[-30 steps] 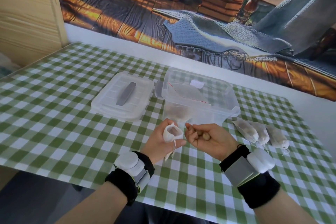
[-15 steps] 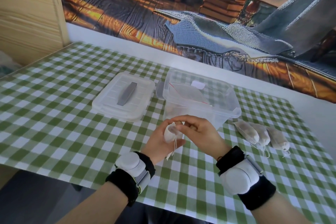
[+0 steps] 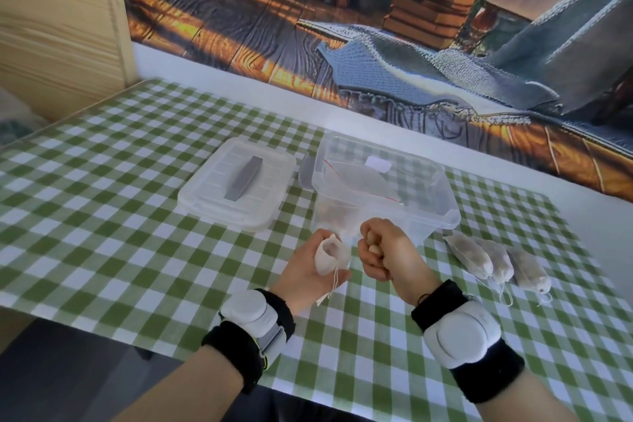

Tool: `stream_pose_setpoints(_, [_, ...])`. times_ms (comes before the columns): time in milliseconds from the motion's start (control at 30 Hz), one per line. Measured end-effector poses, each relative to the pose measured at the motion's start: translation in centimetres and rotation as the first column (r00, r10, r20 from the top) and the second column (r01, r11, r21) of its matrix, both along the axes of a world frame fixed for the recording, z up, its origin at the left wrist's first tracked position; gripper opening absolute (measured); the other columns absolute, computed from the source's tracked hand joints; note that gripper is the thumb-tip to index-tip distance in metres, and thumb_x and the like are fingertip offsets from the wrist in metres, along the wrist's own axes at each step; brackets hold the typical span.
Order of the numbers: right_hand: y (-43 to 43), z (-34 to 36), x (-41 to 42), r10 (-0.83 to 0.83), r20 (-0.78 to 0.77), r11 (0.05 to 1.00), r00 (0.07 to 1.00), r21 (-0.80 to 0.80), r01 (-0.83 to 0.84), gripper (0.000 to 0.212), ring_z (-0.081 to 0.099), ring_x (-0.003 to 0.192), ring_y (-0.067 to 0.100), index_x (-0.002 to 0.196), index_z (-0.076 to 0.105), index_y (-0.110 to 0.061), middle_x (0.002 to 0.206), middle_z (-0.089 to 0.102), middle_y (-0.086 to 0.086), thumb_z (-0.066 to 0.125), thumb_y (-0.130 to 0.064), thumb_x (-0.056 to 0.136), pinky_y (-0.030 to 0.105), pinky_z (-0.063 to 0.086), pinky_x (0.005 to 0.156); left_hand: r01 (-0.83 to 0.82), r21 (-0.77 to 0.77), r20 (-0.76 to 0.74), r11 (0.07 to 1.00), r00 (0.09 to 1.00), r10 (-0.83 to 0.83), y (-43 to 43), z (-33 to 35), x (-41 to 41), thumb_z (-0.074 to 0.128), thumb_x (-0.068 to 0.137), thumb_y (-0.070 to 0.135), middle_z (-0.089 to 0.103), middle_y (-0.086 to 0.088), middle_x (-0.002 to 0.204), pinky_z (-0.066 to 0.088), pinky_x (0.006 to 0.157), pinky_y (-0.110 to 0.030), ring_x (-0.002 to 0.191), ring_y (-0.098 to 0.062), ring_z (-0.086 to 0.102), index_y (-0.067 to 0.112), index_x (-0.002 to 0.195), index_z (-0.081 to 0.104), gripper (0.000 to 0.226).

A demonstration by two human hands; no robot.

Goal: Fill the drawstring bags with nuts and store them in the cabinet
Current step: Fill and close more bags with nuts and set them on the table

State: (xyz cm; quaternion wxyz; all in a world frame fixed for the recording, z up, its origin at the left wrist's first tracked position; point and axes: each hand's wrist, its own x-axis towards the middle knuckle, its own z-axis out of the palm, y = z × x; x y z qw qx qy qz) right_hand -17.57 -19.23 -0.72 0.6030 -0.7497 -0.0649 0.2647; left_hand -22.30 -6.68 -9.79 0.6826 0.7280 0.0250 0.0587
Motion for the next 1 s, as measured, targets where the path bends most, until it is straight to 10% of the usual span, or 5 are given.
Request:
stream_pose_setpoints(267, [-0.2,0.4,-0.6,0.318,0.466,0.937,0.826,-0.289,-0.198,0.010,0.026,0.042,0.007,0.086,0.059,-0.013,0.047,0.039,0.002,0.066,-0.021,0.085,0.012,0.027,0.044,0.023,0.004,-0.023,1.000,0.999,-0.023,0.0,0.1,-0.2,0.072,0.080,0.011,0.062,-0.007,0.102,0.052,0.079,-0.032,0.091,-0.018,0.060,0.027,0.107,0.049,0.039])
stream_pose_setpoints(700, [0.2,0.0,-0.4,0.168,0.327,0.984,0.930,-0.120,-0.135,0.021,0.039,0.040,0.000,0.085,0.048,-0.009,0.067,0.047,0.002,0.036,0.007,0.090,0.010,0.031,0.042,0.035,0.030,-0.015,0.999,0.999,-0.035,0.0,0.0,-0.1,0.068,0.080,0.006,0.051,0.013,0.074,0.041,0.054,-0.011,0.060,0.005,0.048,0.028,0.095,0.049,0.033])
stream_pose_setpoints(1000, [0.3,-1.0,-1.0,0.169,0.423,0.982,0.890,0.001,-0.188,0.017,0.066,0.073,0.037,0.089,0.059,-0.021,0.091,0.071,0.005,0.066,-0.006,0.084,0.027,0.053,0.067,0.010,0.036,-0.009,0.999,1.000,-0.010,0.0,-0.3,0.0,0.070,0.082,0.013,0.061,0.004,0.113,0.047,0.086,-0.021,0.103,-0.003,0.057,0.039,0.115,0.049,0.047])
